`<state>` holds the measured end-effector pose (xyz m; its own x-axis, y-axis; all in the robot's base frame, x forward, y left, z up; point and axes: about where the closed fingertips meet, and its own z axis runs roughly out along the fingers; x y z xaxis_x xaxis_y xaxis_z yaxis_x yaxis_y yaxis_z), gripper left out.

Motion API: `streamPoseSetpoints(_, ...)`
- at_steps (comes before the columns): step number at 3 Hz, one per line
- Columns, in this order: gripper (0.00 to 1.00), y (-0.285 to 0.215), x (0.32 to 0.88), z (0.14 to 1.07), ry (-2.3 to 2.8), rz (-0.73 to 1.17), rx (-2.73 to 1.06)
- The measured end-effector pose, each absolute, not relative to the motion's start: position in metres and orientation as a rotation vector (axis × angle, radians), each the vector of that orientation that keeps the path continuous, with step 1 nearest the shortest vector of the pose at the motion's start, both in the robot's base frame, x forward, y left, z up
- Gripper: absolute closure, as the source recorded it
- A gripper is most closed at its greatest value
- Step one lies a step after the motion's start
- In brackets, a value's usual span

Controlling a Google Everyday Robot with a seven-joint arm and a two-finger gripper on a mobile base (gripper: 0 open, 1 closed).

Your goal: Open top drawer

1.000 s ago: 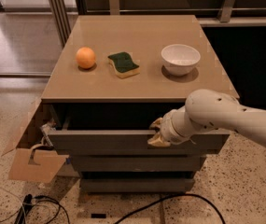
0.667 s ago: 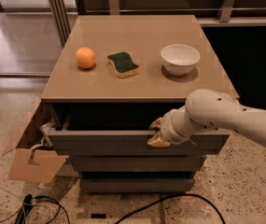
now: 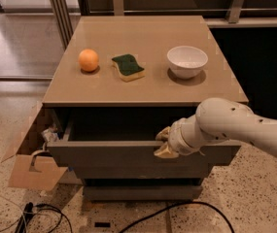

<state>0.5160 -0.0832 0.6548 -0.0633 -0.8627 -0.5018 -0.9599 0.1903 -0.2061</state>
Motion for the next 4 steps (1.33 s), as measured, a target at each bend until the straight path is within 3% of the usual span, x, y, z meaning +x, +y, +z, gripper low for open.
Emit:
streamPoseSetpoints(3, 0.12, -0.0832, 0.5160, 0.6548, 1.952, 0.245, -1.699)
streamPoseSetpoints(4, 0.00, -0.0832, 0.5160, 0.6548, 1.952, 0.245, -1.699)
